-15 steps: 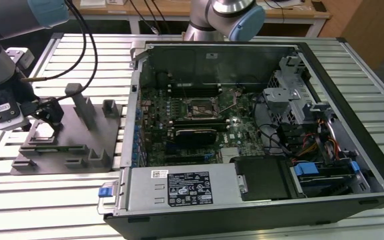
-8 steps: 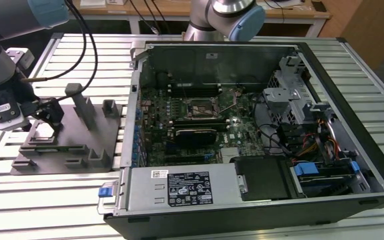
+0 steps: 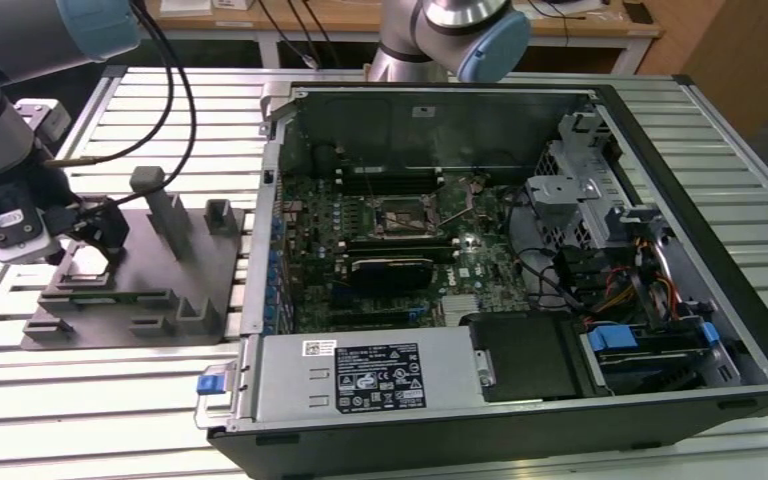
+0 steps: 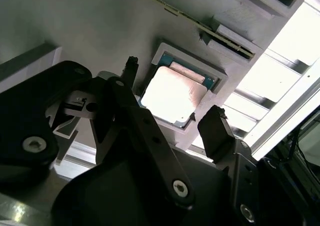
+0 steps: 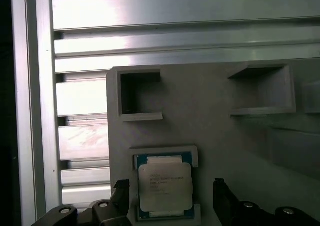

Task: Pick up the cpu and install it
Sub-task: 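Pick up the cpu and move it towards the insertion slot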

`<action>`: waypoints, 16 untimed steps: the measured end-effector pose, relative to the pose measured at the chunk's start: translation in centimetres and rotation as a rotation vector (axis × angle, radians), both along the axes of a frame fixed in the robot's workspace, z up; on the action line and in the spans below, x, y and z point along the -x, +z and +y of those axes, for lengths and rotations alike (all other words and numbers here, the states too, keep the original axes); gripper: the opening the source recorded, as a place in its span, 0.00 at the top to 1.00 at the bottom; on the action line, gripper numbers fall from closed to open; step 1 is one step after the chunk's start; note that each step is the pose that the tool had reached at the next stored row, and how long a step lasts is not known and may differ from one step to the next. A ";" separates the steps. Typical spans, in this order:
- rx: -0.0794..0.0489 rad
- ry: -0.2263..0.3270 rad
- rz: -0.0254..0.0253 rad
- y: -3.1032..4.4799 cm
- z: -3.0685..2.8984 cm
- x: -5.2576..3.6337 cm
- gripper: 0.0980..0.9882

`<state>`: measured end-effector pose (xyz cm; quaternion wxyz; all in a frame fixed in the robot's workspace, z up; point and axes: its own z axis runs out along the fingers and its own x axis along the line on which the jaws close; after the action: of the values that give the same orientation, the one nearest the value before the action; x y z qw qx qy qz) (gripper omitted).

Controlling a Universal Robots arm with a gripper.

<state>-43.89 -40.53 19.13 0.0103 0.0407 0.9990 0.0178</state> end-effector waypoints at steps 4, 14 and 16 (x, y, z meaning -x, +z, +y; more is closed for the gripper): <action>0.000 0.000 0.0000 -0.44 0.00 0.00 0.25; 0.000 0.012 0.0002 -1.05 0.00 0.15 0.25; 0.000 0.013 0.0004 -1.17 0.00 0.16 0.25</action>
<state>-44.06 -40.53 17.96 0.0099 0.0340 0.9992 0.0178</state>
